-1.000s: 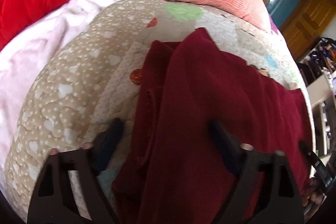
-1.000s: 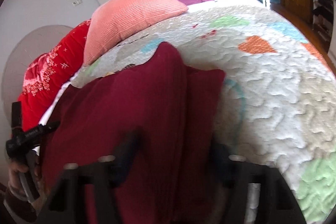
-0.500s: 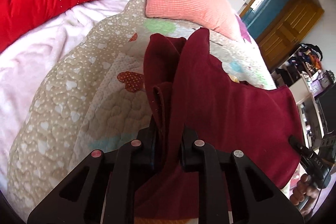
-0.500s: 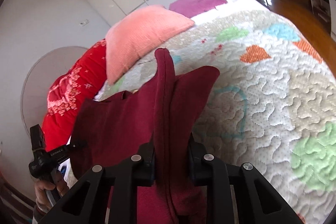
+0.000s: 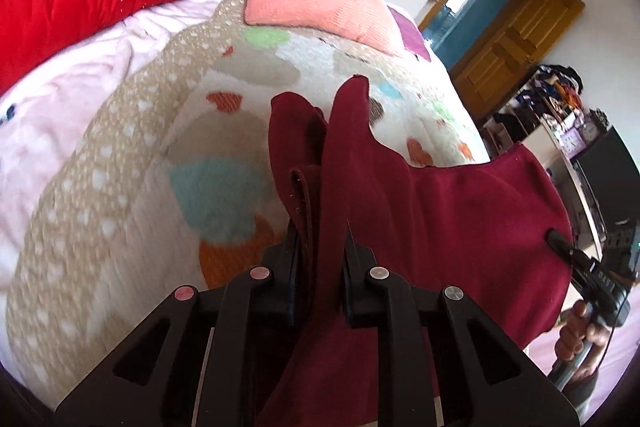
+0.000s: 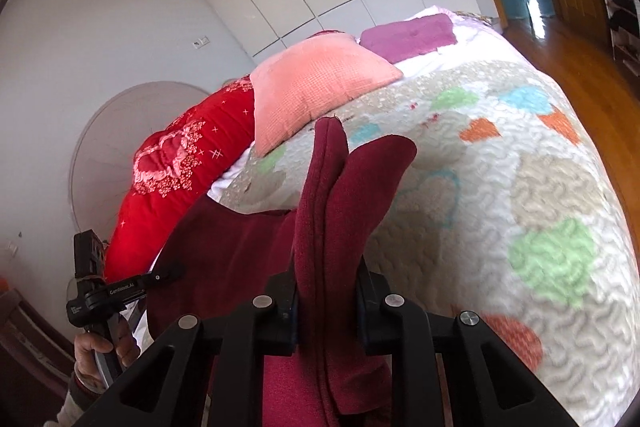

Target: Fold small clothes

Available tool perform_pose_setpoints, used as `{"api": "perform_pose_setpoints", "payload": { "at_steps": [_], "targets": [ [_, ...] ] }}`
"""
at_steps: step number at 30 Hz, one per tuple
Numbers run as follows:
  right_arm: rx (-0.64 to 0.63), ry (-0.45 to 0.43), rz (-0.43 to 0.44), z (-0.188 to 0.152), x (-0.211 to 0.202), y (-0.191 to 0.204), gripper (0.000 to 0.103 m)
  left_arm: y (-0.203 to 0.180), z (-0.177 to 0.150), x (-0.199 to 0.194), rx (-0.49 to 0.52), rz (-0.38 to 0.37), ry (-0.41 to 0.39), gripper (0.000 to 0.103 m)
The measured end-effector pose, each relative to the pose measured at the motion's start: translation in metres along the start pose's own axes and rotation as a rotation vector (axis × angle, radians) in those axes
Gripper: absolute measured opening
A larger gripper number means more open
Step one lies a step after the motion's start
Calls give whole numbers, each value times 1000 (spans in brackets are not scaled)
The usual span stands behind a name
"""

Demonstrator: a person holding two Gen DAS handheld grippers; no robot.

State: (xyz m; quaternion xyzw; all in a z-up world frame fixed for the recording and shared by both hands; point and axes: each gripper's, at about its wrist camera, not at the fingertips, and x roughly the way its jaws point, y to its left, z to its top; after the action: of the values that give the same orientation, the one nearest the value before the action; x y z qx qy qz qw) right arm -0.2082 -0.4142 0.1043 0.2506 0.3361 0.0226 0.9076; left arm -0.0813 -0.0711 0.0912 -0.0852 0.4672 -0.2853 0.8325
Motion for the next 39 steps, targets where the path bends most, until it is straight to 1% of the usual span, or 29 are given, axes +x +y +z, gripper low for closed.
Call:
{"api": "perform_pose_setpoints", "payload": {
  "at_steps": [3, 5, 6, 7, 8, 9, 10, 11, 12, 14, 16, 18, 19, 21, 24, 27, 30, 32, 34, 36, 39],
  "targets": [
    [13, 15, -11, -14, -10, -11, 20, -5, -20, 5, 21, 24, 14, 15],
    [38, 41, -41, -25, -9, -23, 20, -3, -30, 15, 19, 63, 30, 15],
    [70, 65, -64, -32, -4, -33, 21, -2, -34, 20, 22, 93, 35, 15],
    [84, 86, -94, -36, -1, -39, 22, 0, -37, 23, 20, 106, 34, 16],
    [82, 118, -159, -41, 5, -45, 24, 2, -39, 24, 13, 107, 35, 17],
    [62, 136, -230, -45, 8, -47, 28, 5, -38, 24, -1, 112, 41, 19],
    [20, 129, -317, -48, 6, -46, 28, 8, -38, 22, -13, 118, 46, 21],
    [-15, 110, -366, -48, 2, -43, 28, 9, -37, 20, -20, 124, 44, 21],
    [-52, 84, -397, -46, -5, -38, 29, 9, -35, 14, -19, 137, 31, 21],
    [-81, 46, -393, -38, -15, -29, 29, 3, -31, 5, -3, 174, -10, 21],
    [-111, 17, -342, -31, -21, -18, 29, -6, -25, -3, 19, 187, -54, 22],
    [-134, 28, -294, -28, -12, -7, 29, -15, -19, -1, 33, 178, -67, 26],
    [-139, 36, -282, -28, -7, -2, 29, -19, -17, 2, 38, 176, -67, 27],
    [-166, 62, -276, -29, 17, 9, 29, -29, -13, 13, 56, 179, -56, 27],
    [-199, 95, -298, -28, 50, 15, 29, -38, -7, 35, 85, 208, -40, 27],
    [-220, 122, -370, -25, 80, 9, 29, -35, 2, 61, 82, 244, -20, 27],
    [-194, 130, -424, -18, 96, -7, 31, -22, 11, 83, 53, 289, 1, 27],
    [-163, 142, -440, -14, 104, -19, 31, -16, 15, 92, 40, 311, -5, 27],
    [-146, 164, -449, -11, 115, -28, 32, -10, 15, 100, 26, 310, -3, 27],
    [-153, 158, -452, -12, 124, -34, 35, -10, 14, 104, 34, 318, -11, 27],
    [-173, 142, -468, -13, 127, -31, 38, -15, 11, 104, 62, 341, -29, 27]
  ]
}}
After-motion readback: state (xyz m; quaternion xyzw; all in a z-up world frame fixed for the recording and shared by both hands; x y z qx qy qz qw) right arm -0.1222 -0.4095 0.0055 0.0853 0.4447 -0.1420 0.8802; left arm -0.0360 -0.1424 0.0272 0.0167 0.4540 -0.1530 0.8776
